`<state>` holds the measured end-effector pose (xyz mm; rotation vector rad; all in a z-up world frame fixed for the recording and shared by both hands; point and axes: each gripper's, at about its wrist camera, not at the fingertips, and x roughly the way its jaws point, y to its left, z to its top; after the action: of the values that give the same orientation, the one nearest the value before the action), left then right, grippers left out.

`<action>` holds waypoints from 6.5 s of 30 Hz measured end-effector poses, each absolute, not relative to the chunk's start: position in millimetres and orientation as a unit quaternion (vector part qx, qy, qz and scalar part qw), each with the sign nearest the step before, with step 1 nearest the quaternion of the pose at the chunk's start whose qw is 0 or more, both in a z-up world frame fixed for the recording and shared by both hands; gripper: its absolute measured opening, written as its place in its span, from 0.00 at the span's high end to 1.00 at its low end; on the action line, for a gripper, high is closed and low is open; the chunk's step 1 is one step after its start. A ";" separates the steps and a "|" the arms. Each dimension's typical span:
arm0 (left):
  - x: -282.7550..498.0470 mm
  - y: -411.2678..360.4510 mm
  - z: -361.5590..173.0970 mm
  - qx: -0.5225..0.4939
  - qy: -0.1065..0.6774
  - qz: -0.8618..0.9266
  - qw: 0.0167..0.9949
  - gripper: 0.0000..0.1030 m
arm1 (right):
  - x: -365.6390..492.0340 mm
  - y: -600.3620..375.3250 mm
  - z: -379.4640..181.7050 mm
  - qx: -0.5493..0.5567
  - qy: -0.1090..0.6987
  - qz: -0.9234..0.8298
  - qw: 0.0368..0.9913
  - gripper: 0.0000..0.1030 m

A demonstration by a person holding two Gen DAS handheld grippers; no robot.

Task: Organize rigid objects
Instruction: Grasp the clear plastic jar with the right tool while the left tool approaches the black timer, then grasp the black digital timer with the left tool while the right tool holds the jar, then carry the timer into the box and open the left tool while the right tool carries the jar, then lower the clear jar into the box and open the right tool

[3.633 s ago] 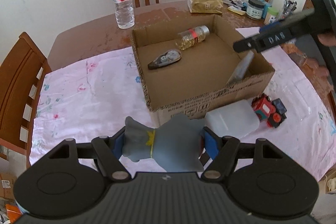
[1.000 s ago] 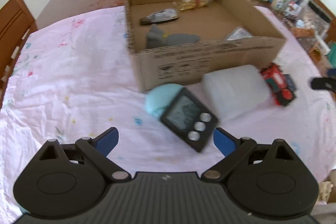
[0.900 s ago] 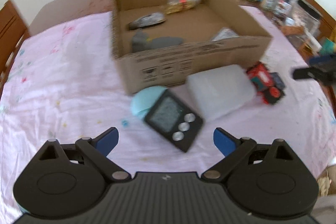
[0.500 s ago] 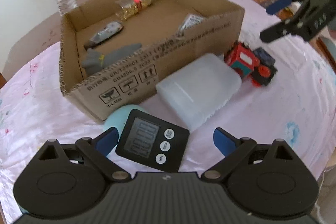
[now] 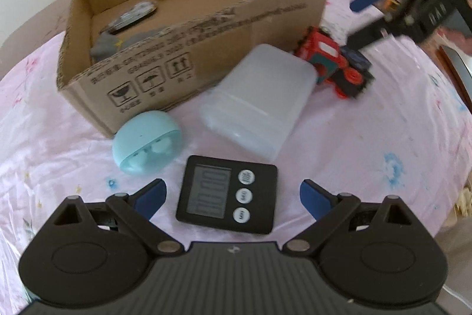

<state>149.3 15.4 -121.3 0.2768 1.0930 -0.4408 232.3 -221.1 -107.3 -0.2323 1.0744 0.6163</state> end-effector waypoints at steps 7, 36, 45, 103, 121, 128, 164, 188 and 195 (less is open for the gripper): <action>141.3 23.1 -126.4 0.116 0.523 -0.197 0.821 0.06 | 224.7 -226.4 -115.8 -0.118 0.555 0.306 0.764 0.00; 140.7 19.8 -129.1 0.115 0.511 -0.194 0.830 0.00 | 119.1 -213.5 -136.2 -0.111 0.543 0.155 0.818 0.00; 144.4 16.9 -126.2 0.135 0.514 -0.223 0.817 0.08 | 116.4 -210.1 -138.7 -0.102 0.529 0.145 0.830 0.00; 141.6 34.1 -116.2 0.108 0.551 -0.178 0.808 0.33 | 139.1 -190.0 -113.9 -0.130 0.516 0.138 0.835 0.09; 141.9 41.4 -51.4 0.103 0.525 -0.221 0.815 0.33 | 157.0 -190.8 -28.9 -0.143 0.443 0.215 0.859 0.09; 169.7 39.9 -13.3 0.099 0.473 -0.217 0.848 0.33 | 186.4 -184.7 -8.9 -0.141 0.404 0.232 0.874 0.09; 376.5 62.0 -33.2 0.033 0.426 -0.098 0.899 0.07 | 302.2 -158.2 -44.1 -0.087 0.433 0.222 0.870 0.09; 243.3 105.8 -15.6 0.024 0.419 -0.029 0.907 0.04 | 285.2 -149.2 -29.3 -0.075 0.407 0.194 0.890 0.00; 204.1 102.6 -30.0 0.030 0.425 -0.019 0.905 0.04 | 235.5 -168.3 -33.4 -0.068 0.408 0.166 0.895 0.00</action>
<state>204.1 102.6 -30.0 0.0618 0.8774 -0.0396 235.5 -168.3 -33.4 -0.1418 0.8450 0.3431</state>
